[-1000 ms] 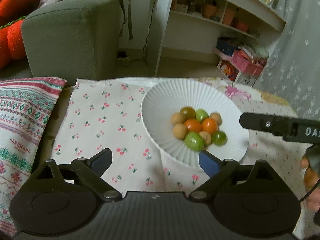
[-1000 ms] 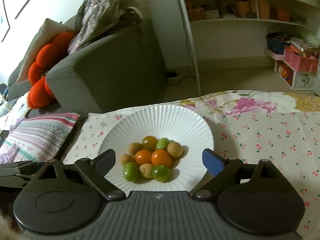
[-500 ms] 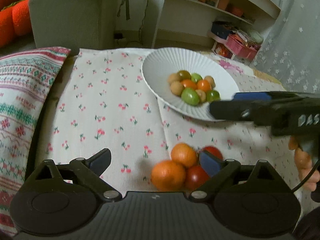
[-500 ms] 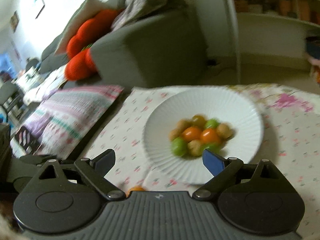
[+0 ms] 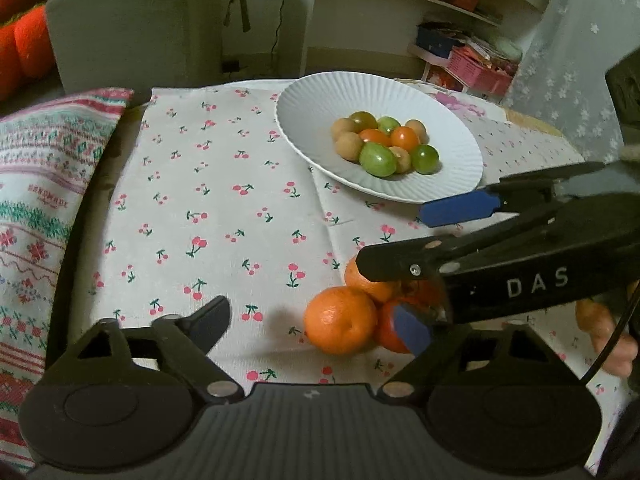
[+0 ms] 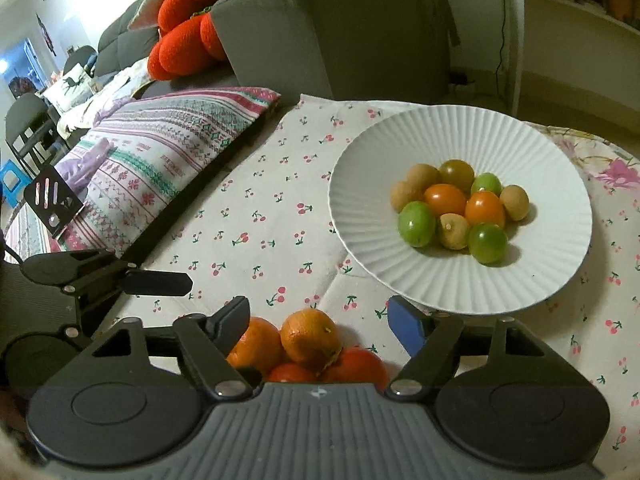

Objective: Organize fruits
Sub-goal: 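Grasp a mandarin orange with each gripper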

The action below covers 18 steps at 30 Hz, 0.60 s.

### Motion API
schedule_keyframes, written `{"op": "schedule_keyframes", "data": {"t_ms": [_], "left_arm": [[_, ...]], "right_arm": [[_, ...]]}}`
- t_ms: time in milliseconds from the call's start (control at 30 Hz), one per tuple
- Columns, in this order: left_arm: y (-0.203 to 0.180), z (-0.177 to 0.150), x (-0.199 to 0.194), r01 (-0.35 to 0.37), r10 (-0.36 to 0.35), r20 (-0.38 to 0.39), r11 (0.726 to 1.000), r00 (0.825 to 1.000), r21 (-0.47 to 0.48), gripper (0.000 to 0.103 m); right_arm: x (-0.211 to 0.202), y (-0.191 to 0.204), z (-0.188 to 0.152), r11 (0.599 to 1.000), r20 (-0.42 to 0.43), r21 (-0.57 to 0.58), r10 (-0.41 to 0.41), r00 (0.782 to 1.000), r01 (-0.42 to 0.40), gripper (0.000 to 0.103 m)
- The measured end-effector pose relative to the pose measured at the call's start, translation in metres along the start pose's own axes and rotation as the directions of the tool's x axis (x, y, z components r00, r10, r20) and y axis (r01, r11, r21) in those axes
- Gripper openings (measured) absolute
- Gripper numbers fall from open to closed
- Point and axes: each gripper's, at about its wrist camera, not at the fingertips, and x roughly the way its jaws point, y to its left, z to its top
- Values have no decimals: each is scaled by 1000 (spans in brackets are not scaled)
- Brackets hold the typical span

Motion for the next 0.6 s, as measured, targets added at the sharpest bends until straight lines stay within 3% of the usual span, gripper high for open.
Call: {"op": "schedule_keyframes", "data": {"t_ms": [133,433,600], "left_arm": [[0,-1,2,36,-36,-14,999,999,-20,79],[-6,-4,6,46,-47,-20,999,999,-13,70],[0,-2,6,72,-74,-35,996,997,-45,52]], "right_arm": [[3,0,-1,1000,-11,-6,2,1000,-3,65],[11,4,-3,1000,-41,-28,-2,999,1,59],[13,3,-3,1000,-44,-23,5,999,-6,59]]}}
